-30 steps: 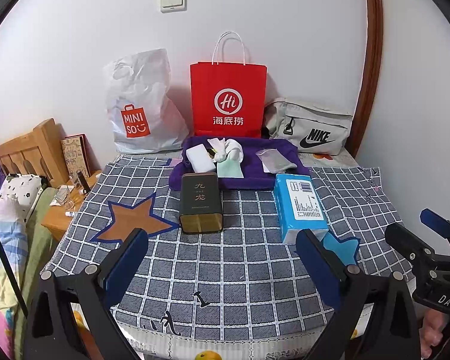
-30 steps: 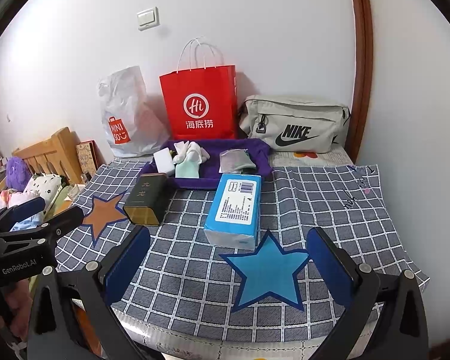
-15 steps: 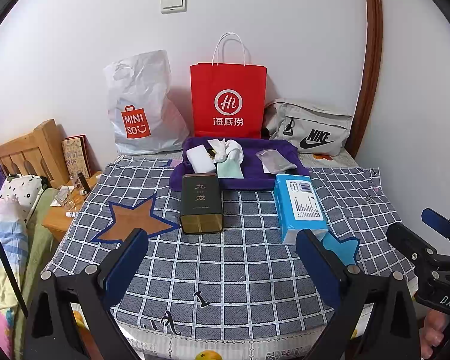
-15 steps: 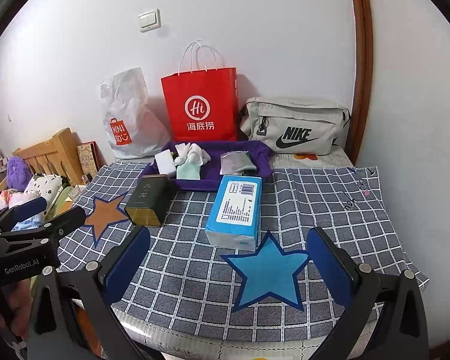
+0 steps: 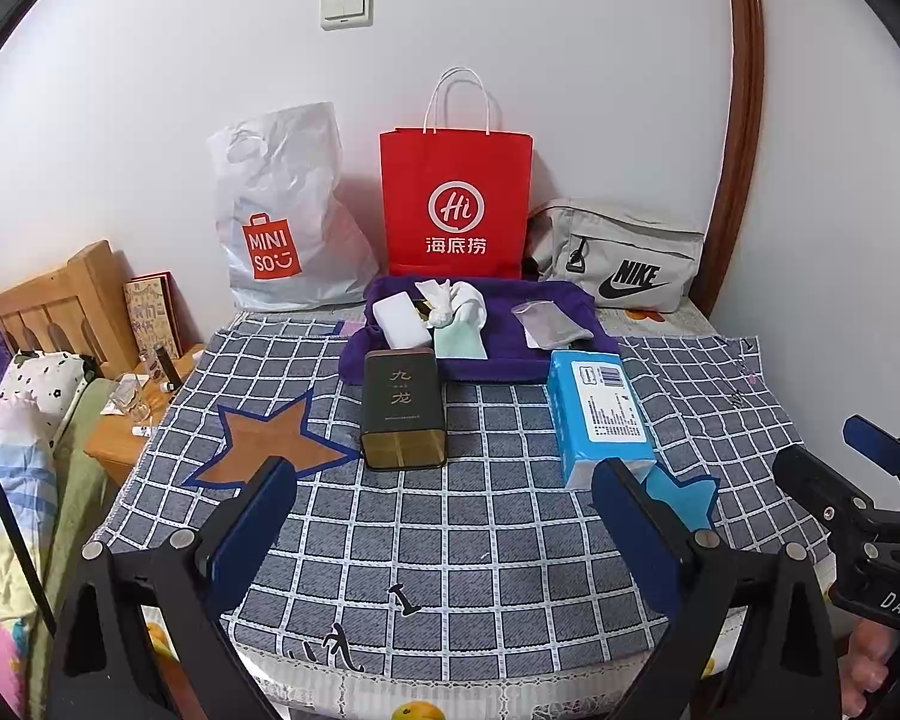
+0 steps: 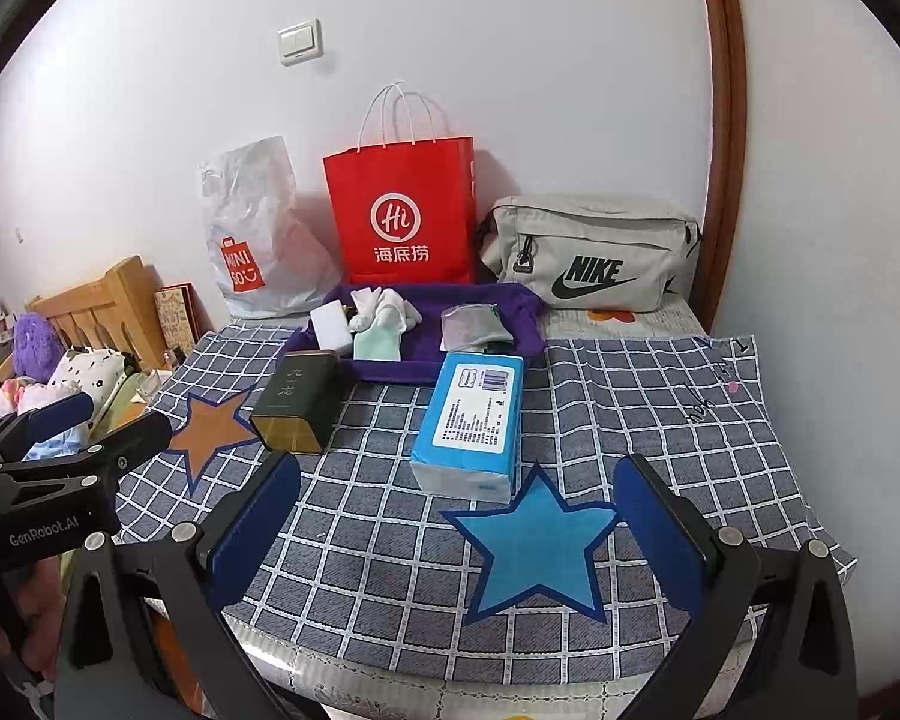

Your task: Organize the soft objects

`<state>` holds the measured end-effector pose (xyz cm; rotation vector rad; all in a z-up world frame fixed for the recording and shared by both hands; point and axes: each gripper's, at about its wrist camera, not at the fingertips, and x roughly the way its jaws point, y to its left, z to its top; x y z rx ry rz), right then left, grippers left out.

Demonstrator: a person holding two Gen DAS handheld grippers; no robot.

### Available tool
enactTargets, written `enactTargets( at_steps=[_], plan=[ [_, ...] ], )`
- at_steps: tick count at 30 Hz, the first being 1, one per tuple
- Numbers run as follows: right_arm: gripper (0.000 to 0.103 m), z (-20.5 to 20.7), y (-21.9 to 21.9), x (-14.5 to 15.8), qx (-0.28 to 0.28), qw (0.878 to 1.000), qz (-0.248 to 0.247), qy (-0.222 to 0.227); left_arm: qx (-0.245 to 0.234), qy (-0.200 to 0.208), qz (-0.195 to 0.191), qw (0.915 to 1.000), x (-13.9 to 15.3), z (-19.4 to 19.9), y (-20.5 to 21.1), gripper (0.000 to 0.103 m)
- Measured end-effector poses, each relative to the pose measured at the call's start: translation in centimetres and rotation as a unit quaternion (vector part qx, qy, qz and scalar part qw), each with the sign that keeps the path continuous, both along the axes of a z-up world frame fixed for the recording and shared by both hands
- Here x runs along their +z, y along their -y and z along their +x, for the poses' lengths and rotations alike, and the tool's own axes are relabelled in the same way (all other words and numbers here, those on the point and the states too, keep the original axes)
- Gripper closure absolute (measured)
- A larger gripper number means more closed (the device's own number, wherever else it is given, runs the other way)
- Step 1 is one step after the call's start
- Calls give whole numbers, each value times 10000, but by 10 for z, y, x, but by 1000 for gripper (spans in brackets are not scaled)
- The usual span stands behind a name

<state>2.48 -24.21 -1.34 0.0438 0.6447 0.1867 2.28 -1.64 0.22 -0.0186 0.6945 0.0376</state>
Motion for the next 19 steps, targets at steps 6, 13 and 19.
enactTargets(
  at_steps=[6,13,19],
  plan=[
    [0,0,0,0,22,10000,0,9,7,4,-1,10000,2,0,-1,3],
    [0,3,0,0,67,10000,-15,-1,22,26,4,10000,7,2,-3,3],
    [0,4,-1,-3,88,10000,11,-11,-39,141,76,9999,4,7,1,3]
  ],
)
